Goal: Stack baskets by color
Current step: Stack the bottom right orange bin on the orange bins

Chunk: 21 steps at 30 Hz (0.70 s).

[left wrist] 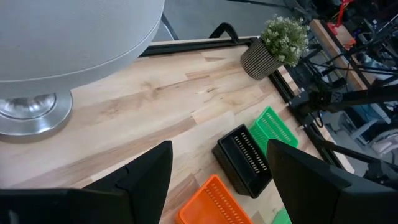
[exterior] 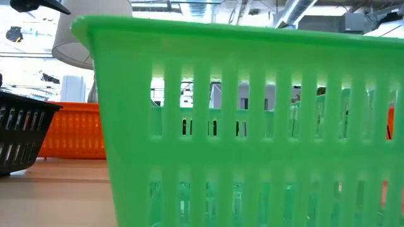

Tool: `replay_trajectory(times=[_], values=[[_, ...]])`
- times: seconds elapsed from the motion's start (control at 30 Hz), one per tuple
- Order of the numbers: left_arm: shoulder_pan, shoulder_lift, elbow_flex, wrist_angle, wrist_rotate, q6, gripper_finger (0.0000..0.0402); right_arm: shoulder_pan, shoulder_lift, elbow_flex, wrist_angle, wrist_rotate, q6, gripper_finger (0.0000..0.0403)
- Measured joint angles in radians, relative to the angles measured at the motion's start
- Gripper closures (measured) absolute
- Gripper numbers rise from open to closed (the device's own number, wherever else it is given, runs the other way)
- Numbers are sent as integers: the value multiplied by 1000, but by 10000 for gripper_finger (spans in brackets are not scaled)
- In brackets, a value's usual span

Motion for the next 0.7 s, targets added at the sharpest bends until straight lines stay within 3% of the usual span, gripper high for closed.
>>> replay_trajectory(times=[0.37,0.7], values=[[0,0,0,0,-3,41,150,-49,0,-38,19,-26,-52,175],[0,0,0,0,-11,-1,150,-94,40,-34,142,-1,-88,175]])
